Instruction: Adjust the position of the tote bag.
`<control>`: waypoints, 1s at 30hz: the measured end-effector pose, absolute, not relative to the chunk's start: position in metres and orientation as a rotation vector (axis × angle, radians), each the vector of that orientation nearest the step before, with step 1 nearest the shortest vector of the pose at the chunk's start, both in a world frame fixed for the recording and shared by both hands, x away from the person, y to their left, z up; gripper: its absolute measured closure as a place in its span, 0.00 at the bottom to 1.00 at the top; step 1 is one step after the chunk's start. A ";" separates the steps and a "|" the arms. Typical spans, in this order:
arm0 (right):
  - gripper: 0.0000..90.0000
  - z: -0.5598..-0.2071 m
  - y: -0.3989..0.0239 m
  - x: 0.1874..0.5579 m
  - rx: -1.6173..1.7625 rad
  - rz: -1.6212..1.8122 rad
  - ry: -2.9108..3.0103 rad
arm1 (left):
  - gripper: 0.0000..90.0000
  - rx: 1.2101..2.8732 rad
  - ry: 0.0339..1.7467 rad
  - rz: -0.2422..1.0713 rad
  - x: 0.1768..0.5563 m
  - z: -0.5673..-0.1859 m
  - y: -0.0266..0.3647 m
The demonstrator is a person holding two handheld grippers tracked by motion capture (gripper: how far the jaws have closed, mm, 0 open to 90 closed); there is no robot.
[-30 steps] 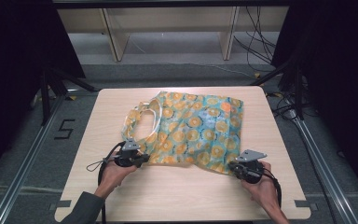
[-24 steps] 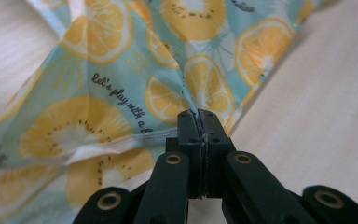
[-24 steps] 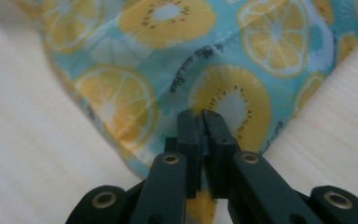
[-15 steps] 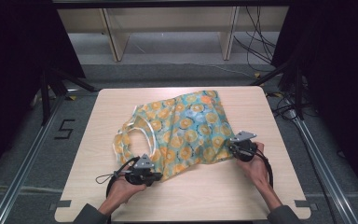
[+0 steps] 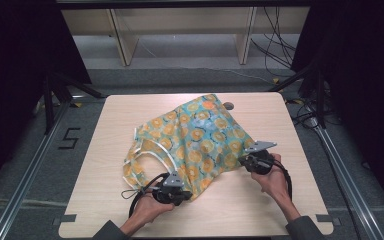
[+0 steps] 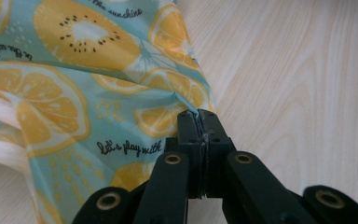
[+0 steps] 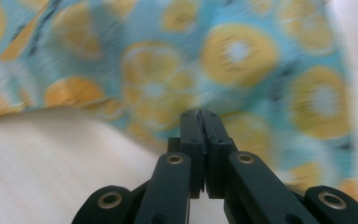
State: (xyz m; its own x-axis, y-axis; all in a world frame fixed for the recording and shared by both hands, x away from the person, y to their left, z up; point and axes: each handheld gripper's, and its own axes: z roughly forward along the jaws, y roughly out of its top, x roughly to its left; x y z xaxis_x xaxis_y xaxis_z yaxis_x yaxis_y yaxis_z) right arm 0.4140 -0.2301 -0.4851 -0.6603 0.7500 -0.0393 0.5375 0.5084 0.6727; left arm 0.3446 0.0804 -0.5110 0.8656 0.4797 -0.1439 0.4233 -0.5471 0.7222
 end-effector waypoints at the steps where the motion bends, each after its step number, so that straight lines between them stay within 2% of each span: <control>1: 0.99 -0.489 -0.226 0.415 1.075 0.909 2.420 | 0.98 2.227 0.640 0.088 0.344 -0.511 0.077; 8: 1.00 -0.501 -0.218 0.443 1.078 0.828 2.403 | 0.98 2.228 0.591 0.056 0.343 -0.510 0.045; 16: 1.00 -0.505 -0.219 0.478 1.115 0.807 2.336 | 0.98 2.259 0.540 0.089 0.354 -0.506 -0.011; 20: 1.00 -0.504 -0.224 0.486 1.143 0.815 2.308 | 0.97 2.212 0.569 0.087 0.363 -0.502 -0.033; 22: 0.99 -0.499 -0.231 0.483 1.149 0.833 2.304 | 0.93 2.196 0.563 0.076 0.363 -0.497 -0.032; 23: 0.99 -0.495 -0.235 0.480 1.131 0.842 2.314 | 0.87 2.181 0.576 0.062 0.361 -0.492 -0.029; 25: 0.97 -0.483 -0.242 0.465 1.129 0.913 2.309 | 0.62 2.154 0.589 0.039 0.360 -0.480 -0.019; 26: 0.97 -0.483 -0.242 0.465 1.129 0.913 2.309 | 0.62 2.136 0.608 0.035 0.360 -0.473 -0.012; 30: 0.91 -0.469 -0.240 0.441 1.067 0.977 2.341 | 0.48 2.052 0.610 0.032 0.356 -0.436 0.028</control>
